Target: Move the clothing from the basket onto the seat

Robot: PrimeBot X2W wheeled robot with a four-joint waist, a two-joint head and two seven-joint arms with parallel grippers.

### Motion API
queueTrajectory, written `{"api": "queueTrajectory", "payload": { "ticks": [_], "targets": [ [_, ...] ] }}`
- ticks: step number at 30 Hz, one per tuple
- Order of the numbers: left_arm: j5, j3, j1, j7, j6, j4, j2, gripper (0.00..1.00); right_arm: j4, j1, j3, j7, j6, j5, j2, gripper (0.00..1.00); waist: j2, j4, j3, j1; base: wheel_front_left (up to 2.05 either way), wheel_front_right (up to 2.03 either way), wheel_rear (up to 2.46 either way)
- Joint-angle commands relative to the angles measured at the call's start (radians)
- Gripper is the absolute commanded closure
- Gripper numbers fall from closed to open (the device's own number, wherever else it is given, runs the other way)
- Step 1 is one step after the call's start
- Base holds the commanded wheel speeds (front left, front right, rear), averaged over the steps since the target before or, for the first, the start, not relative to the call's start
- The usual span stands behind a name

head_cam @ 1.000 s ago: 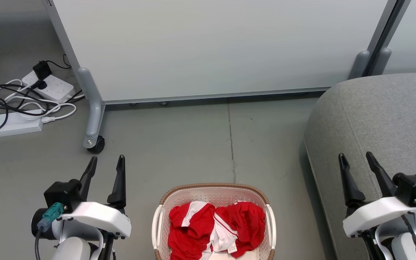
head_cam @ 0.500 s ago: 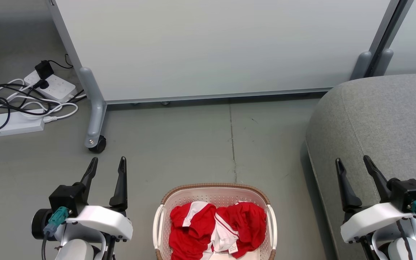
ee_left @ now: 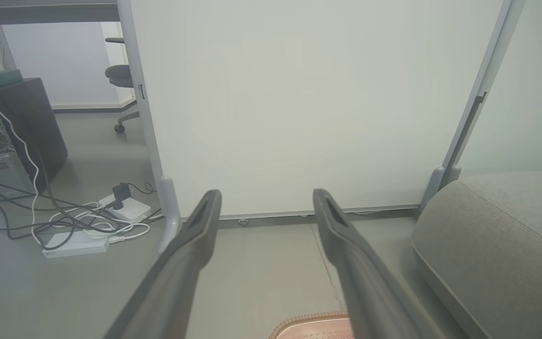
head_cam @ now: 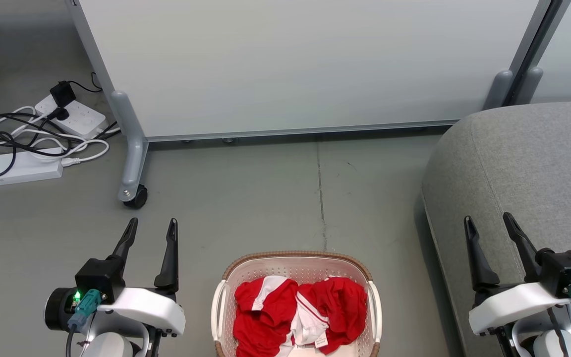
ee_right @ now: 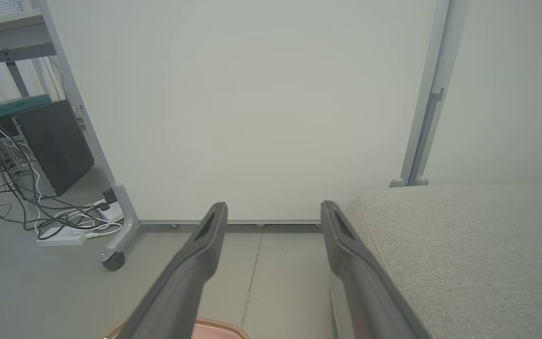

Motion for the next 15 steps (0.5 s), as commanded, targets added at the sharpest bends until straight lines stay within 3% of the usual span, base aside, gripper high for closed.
{"api": "queueTrajectory", "payload": {
  "ticks": [1,15],
  "targets": [
    [0.012,0.001,0.008,-0.004,0.007,-0.005,0.007,0.0,-0.009,0.007,0.0,-0.012,0.002,-0.008,-0.004,0.0,0.0,0.001,0.0,0.0,0.0,0.0,0.0],
    [-0.02,0.003,0.001,0.015,0.017,0.001,0.009,0.0,-0.012,0.017,-0.007,-0.001,0.002,0.019,-0.004,0.0,0.0,0.008,-0.001,0.0,0.0,0.0,0.0]
  ]
}}
